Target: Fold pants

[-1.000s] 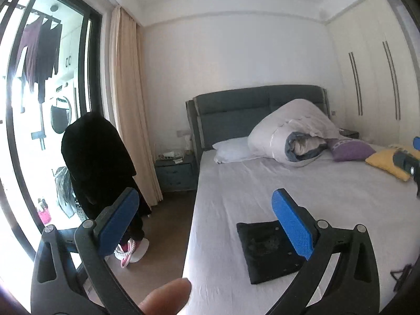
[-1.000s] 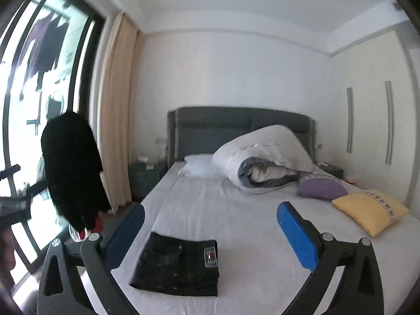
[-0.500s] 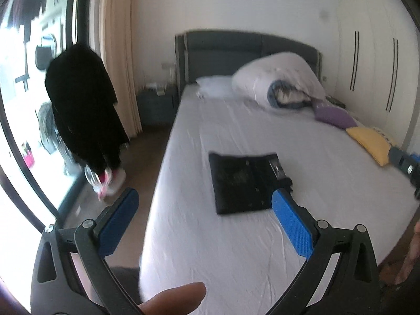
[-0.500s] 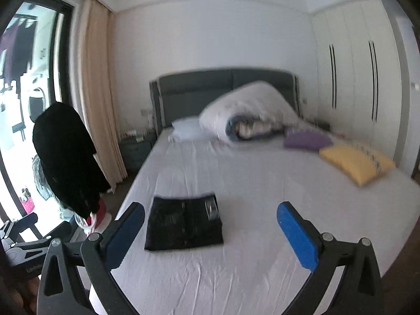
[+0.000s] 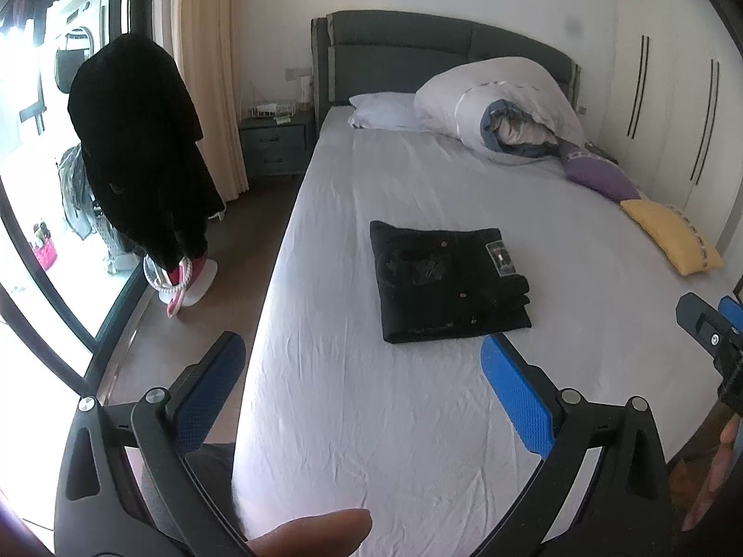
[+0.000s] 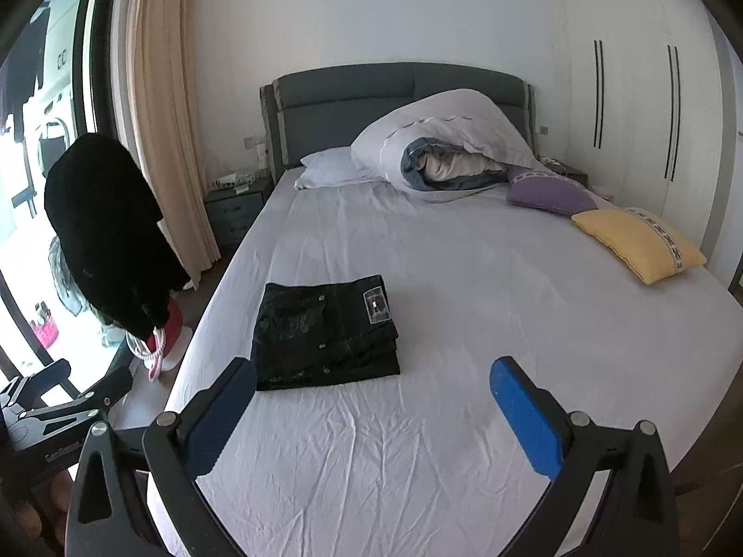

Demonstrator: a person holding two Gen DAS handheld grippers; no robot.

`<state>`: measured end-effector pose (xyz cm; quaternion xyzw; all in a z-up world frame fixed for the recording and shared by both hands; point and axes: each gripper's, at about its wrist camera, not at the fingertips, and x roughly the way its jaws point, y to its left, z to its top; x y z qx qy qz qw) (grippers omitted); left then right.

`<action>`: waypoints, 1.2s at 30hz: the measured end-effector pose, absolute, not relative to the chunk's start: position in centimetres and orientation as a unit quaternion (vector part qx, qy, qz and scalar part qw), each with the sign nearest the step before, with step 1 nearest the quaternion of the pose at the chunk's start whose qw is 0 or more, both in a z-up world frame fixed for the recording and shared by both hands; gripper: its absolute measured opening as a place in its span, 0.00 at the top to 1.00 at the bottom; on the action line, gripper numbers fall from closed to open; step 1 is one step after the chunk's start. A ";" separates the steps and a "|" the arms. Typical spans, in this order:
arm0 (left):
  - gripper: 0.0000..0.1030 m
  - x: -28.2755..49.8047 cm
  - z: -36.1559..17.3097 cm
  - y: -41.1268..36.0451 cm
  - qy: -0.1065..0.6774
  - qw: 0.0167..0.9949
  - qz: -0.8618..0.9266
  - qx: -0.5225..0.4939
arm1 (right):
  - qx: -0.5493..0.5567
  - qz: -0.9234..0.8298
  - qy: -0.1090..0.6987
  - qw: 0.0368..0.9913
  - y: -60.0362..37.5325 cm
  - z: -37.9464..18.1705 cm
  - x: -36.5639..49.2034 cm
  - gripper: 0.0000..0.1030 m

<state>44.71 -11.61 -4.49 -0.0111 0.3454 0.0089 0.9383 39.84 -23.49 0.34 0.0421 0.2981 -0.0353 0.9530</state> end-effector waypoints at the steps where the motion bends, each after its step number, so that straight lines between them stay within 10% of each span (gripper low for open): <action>1: 0.00 45.0 -4.8 -11.5 0.348 0.937 0.008 -0.012 | 0.040 -0.033 0.301 0.952 -23.2 0.2 40.0 0.00; 36: 0.00 47.6 -7.6 -11.6 0.369 0.929 0.013 -0.014 | 0.034 -0.009 0.336 0.941 -21.5 -2.2 41.5 0.00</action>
